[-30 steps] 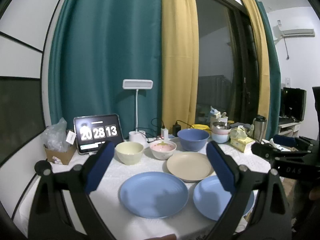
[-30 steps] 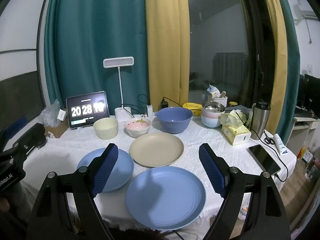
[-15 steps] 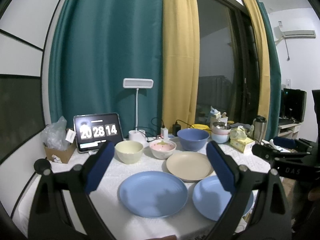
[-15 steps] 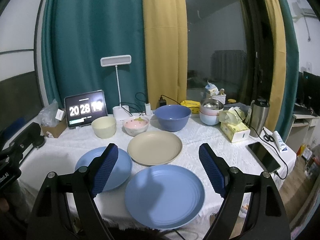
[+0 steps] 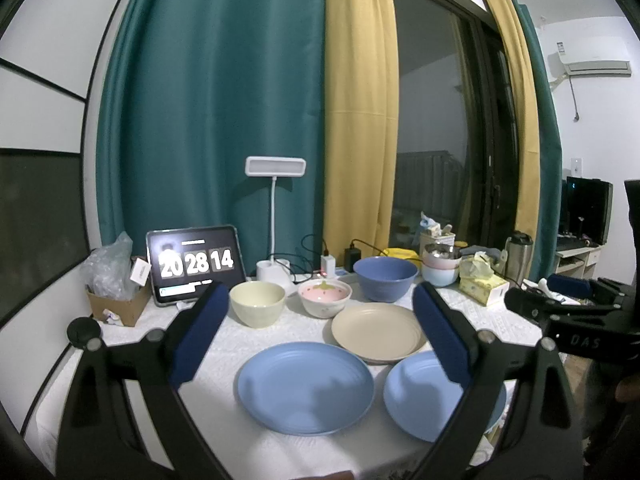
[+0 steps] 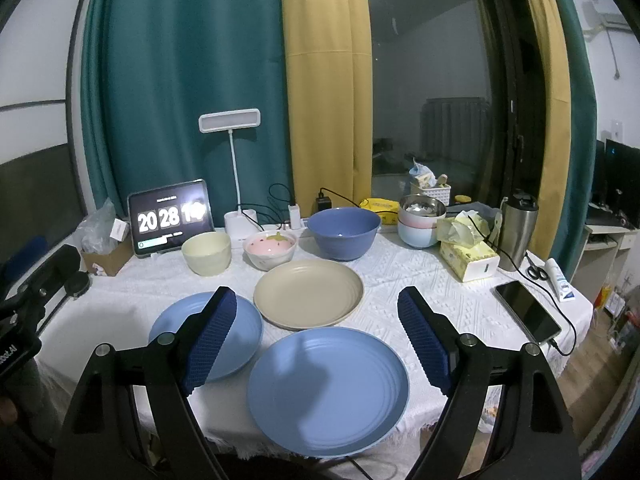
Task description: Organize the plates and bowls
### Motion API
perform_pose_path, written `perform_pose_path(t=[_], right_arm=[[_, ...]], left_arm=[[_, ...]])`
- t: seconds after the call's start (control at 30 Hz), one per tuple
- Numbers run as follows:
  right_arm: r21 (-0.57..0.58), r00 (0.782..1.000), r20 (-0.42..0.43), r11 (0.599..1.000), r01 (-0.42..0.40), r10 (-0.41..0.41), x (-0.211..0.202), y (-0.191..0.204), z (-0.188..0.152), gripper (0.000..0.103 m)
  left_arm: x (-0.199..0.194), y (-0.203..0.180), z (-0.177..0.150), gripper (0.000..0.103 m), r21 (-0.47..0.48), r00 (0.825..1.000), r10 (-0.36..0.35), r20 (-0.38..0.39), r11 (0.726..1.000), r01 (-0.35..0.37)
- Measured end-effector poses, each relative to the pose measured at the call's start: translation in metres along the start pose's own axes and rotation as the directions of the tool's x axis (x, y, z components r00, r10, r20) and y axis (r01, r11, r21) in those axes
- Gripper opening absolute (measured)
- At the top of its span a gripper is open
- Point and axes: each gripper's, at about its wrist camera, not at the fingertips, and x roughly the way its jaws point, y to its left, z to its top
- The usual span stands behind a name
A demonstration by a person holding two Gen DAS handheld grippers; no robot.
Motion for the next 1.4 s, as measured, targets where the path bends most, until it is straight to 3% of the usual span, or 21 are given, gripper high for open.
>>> perform_pose_path(t=[1.17,1.4], right_arm=[[0.006,1.000,-0.004,1.000,-0.002,0.002,0.001,-0.004,-0.001,0.086],[0.009,1.000,-0.021,1.000,-0.001,0.001,0.004,-0.007,-0.010,0.086]], left_arm=[[0.000,-0.014,-0.003,0.094,0.001,1.000,-0.021,-0.014,1.000,0.021],[0.009,-0.015,-0.006,0.094,0.003,0.998,-0.045,-0.050,0.999,0.046]])
